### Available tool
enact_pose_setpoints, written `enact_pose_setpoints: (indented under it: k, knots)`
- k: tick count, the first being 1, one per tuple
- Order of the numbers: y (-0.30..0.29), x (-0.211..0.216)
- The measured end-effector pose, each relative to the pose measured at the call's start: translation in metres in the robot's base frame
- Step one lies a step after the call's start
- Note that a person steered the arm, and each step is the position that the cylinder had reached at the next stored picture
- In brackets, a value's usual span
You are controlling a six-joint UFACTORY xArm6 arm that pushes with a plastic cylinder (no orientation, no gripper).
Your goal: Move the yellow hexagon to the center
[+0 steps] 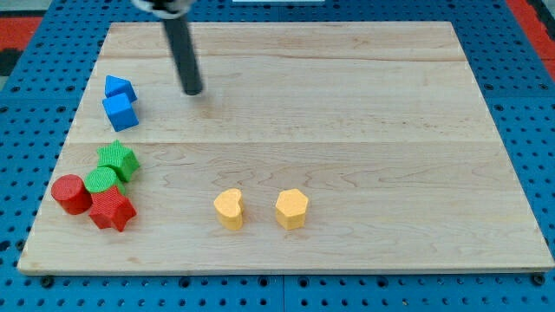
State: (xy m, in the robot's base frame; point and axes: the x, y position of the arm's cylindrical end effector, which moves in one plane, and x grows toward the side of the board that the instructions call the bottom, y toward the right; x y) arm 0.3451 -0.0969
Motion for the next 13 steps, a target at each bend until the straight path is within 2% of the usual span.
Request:
enact_pose_setpoints:
  k: [3,6,8,12,13]
  knots:
    - [0.071,-0.003]
    - [0.109,-0.003]
    - [0.109,0.072]
    - [0.104,0.076]
    - [0.14,0.076]
